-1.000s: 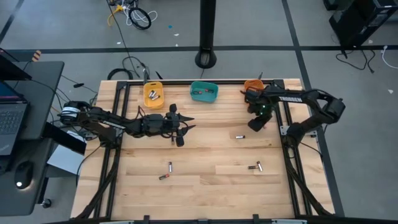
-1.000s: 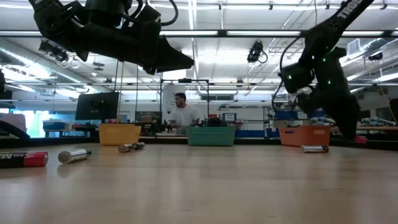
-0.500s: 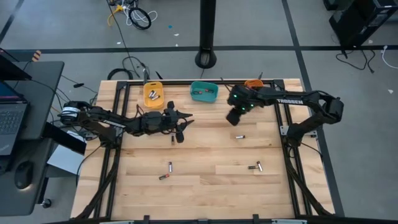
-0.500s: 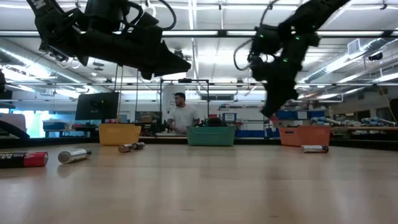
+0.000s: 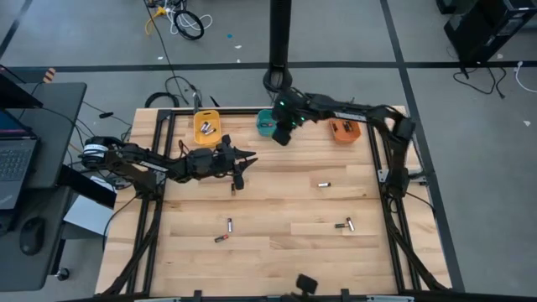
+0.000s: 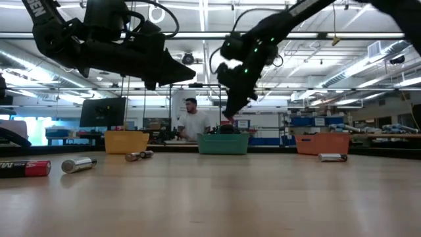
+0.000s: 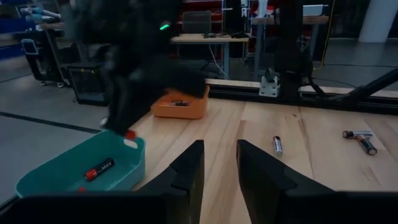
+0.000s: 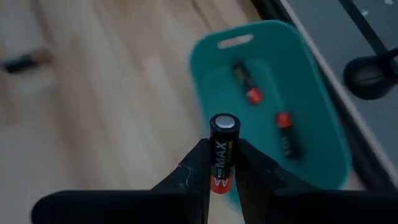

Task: Sort batteries
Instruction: Put the red battery into the green bin

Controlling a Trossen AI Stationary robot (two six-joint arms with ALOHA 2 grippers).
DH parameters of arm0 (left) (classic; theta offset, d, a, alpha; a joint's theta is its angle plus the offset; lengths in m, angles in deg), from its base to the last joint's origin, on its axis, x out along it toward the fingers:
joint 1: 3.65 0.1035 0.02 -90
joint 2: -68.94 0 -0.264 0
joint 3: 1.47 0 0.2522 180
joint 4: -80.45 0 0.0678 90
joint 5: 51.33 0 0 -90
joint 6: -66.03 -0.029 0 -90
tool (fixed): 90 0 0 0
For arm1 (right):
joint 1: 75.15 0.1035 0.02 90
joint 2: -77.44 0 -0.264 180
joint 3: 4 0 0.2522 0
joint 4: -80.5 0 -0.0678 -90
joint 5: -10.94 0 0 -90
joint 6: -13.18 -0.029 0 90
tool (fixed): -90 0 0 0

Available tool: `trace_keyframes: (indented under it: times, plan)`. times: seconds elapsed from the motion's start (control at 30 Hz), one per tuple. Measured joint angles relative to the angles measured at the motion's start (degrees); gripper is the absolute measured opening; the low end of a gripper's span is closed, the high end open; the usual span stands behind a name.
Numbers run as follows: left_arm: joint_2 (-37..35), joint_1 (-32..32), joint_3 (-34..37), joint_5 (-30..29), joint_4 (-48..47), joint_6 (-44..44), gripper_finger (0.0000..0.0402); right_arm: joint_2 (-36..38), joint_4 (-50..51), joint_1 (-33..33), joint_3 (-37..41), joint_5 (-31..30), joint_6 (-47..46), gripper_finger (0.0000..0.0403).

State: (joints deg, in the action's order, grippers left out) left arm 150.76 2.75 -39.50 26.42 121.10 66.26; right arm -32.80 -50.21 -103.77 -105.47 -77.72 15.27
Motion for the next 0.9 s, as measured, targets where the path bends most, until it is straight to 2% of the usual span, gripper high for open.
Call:
trace_keyframes:
  times: [0.17, 0.37, 0.63, 0.9]
  plan:
    - [0.0, 0.0, 0.0, 0.0, -0.2, 0.0, 0.0100, -8.1, 2.7, -2.6, -6.2, -0.1, 4.4, 0.0068]
    - [0.0, 0.0, 0.0, 0.1, -0.2, 0.0, 0.0100, -12.3, 2.5, -4.8, -7.4, -0.3, 5.6, 0.0066]
    - [0.0, 0.0, 0.0, 0.1, -0.4, 0.0, 0.0100, -12.6, 1.9, -6.1, -6.3, 0.0, 5.7, 0.0086]
    - [0.0, 0.0, 0.0, 0.5, -1.7, 0.0, 0.0099, -12.6, 1.4, -5.5, -6.3, 0.2, 5.7, 0.0088]
